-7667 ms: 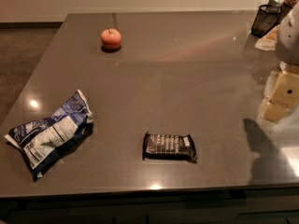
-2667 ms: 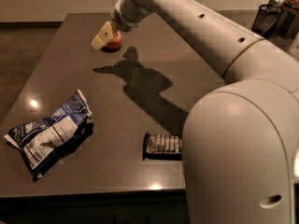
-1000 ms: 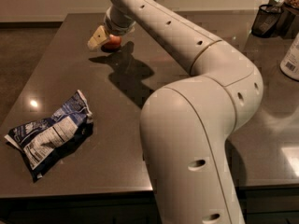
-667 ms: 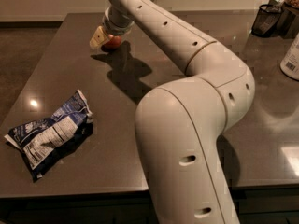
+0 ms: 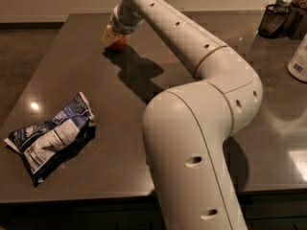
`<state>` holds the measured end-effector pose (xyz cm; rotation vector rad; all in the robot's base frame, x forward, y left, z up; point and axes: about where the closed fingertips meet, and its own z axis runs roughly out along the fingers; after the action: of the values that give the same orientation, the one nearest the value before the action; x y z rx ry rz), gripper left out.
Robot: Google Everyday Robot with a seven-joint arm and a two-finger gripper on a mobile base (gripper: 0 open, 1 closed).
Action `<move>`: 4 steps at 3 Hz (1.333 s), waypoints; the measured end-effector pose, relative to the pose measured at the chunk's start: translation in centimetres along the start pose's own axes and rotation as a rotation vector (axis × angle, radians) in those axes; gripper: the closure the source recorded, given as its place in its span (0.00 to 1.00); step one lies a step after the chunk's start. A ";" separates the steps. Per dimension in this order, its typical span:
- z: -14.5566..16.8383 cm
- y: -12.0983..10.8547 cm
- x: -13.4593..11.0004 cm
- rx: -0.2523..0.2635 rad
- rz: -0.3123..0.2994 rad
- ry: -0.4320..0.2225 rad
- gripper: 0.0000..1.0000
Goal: Pick apple
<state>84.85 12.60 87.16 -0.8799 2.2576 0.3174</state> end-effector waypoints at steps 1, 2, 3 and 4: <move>-1.7 -0.6 0.3 -0.030 0.005 -0.017 0.87; -4.6 -1.2 0.5 -0.063 -0.005 -0.031 1.00; -8.7 -1.7 1.0 -0.108 -0.037 -0.039 1.00; -13.9 -2.2 2.6 -0.164 -0.087 -0.032 1.00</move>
Offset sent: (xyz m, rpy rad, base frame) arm -0.0292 -0.0636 0.0684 0.0779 0.0011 0.0853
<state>77.85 3.51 95.65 -1.0465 2.1805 0.4784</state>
